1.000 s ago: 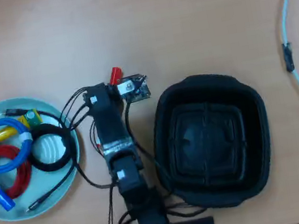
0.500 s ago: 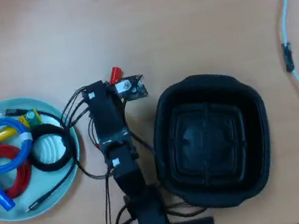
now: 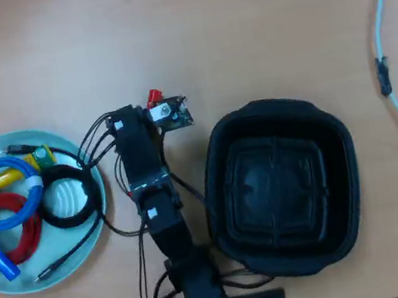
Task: Pick up the red pen and put it in the green bowl
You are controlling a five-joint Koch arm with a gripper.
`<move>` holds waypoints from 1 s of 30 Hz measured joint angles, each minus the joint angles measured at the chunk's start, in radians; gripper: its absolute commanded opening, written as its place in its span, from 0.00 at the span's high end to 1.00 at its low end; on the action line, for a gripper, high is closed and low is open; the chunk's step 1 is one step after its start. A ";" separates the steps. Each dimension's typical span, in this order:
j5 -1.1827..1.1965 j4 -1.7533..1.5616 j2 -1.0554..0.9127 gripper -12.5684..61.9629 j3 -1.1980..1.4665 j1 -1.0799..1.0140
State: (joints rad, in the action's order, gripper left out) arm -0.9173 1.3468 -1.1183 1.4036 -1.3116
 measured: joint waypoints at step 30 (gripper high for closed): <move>0.761 0.043 -0.028 0.94 -0.006 0.021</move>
State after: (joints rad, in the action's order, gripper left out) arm -0.1565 1.3898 -1.1459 1.3975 -1.2901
